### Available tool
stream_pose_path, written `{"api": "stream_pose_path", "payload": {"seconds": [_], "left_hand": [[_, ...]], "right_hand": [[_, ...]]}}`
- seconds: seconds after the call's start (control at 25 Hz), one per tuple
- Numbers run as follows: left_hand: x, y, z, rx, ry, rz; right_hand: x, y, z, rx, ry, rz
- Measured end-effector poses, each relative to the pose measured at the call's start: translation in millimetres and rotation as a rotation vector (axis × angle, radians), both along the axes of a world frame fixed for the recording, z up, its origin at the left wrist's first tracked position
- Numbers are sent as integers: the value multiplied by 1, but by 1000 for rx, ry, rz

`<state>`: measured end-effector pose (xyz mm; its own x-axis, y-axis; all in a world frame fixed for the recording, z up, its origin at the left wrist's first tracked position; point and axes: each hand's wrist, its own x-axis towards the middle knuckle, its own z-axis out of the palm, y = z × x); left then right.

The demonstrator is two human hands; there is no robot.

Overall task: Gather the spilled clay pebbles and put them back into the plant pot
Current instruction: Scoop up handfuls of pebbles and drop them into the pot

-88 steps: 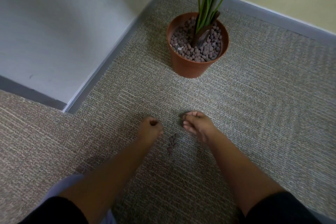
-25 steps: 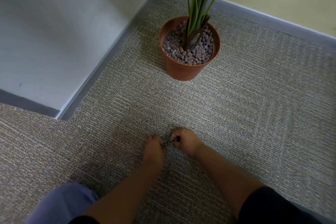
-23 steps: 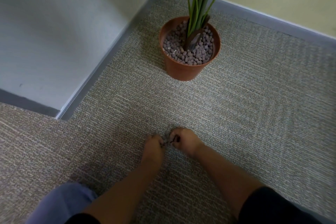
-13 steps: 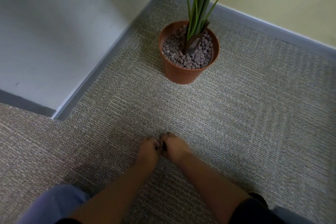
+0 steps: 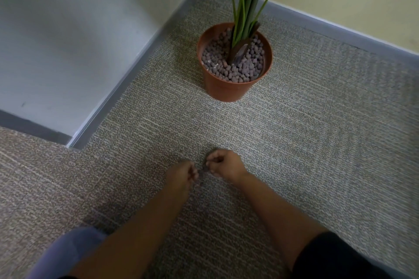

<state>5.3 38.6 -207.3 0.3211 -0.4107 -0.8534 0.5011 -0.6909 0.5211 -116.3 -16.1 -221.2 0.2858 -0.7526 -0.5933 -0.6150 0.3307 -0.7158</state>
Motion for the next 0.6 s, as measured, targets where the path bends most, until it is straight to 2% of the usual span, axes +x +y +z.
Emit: {"api": "stream_pose_path", "payload": {"seconds": [0.08, 0.24, 0.48, 0.6], "left_hand": [[4, -15, 14, -50, 86, 125], [6, -46, 41, -180, 212, 184], [18, -99, 82, -320, 290, 230], [18, -129, 109, -437, 300, 263]], "right_hand": [[2, -14, 9, 95, -120, -178], [-4, -53, 43, 126, -304, -448], [-14, -107, 96, 115, -532, -562], [-10, -130, 111, 94, -635, -758]]}}
